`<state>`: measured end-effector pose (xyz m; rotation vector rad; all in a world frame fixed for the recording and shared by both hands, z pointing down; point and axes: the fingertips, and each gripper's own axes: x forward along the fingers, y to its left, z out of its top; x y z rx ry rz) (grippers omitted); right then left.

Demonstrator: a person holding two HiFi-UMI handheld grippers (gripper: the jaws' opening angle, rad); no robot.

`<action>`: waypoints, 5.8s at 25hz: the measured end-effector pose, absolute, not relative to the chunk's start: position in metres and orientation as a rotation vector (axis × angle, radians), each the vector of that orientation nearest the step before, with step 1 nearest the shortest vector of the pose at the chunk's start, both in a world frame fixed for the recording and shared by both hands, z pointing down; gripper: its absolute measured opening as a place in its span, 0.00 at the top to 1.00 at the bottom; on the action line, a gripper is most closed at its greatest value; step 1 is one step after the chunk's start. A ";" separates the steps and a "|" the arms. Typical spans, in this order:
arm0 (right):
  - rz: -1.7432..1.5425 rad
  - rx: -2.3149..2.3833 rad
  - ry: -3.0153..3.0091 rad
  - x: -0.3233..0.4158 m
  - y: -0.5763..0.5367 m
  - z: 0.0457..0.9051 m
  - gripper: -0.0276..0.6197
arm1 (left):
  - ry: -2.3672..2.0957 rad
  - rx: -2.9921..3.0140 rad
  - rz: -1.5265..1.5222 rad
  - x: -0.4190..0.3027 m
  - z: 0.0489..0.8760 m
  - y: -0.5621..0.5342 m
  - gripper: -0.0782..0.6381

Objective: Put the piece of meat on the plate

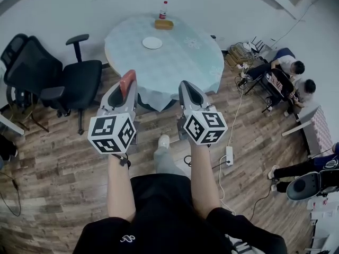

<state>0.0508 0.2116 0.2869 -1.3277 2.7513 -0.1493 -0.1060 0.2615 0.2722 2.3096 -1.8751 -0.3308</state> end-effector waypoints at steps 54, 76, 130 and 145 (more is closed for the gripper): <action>-0.733 -1.611 2.811 0.044 -0.398 0.465 0.95 | -1.396 1.971 0.230 -0.156 0.539 -0.376 0.76; -0.772 -1.735 2.759 0.069 -0.419 0.487 0.95 | -1.173 1.789 0.319 -0.137 0.633 -0.483 0.76; -0.303 -1.195 2.965 -0.003 -0.344 0.363 0.95 | -2.200 2.030 0.041 -0.142 0.342 -0.302 0.90; -0.309 -1.179 2.961 0.002 -0.342 0.364 0.95 | -2.181 2.033 0.033 -0.135 0.347 -0.295 0.90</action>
